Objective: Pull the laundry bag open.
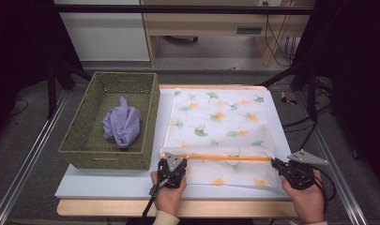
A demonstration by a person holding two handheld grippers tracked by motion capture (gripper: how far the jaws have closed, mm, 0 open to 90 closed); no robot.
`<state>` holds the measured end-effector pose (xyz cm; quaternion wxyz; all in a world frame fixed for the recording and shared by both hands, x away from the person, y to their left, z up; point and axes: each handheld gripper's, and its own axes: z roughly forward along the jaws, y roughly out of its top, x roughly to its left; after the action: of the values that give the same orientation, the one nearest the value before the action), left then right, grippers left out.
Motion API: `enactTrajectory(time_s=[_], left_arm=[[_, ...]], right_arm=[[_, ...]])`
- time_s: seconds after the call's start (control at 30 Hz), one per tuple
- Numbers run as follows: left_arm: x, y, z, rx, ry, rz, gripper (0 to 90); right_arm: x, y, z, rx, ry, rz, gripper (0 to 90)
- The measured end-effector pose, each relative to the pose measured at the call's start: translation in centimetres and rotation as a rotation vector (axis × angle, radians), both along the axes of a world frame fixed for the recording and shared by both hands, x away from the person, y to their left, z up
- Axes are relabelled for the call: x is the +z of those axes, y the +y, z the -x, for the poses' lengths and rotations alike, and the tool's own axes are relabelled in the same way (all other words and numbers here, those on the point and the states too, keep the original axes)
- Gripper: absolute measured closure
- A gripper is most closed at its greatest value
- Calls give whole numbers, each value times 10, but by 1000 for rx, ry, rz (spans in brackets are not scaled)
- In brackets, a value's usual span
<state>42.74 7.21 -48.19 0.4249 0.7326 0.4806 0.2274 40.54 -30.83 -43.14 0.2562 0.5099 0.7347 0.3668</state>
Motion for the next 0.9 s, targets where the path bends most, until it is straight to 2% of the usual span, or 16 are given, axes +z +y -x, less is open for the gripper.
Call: enactTrajectory(time_s=[0.37,0.53,0.67,0.7,0.8,0.9], left_arm=[[3,14,8,21,-15,17,899],[0,20,10,35,-7,35,899],[-3,24,11,40,-4,33,899],[-3,25,11,41,-4,28,899],[-5,28,11,48,-4,31,899],[-6,30,11,57,-3,41,899]], right_arm=[[-1,-1,-1,-5,5,6,861],[-2,0,-1,-5,9,9,861],[-2,-1,-1,-11,18,7,862],[-3,-2,-2,-8,11,20,862],[-3,0,-1,-19,25,3,861],[-3,-1,-2,-13,24,12,861]])
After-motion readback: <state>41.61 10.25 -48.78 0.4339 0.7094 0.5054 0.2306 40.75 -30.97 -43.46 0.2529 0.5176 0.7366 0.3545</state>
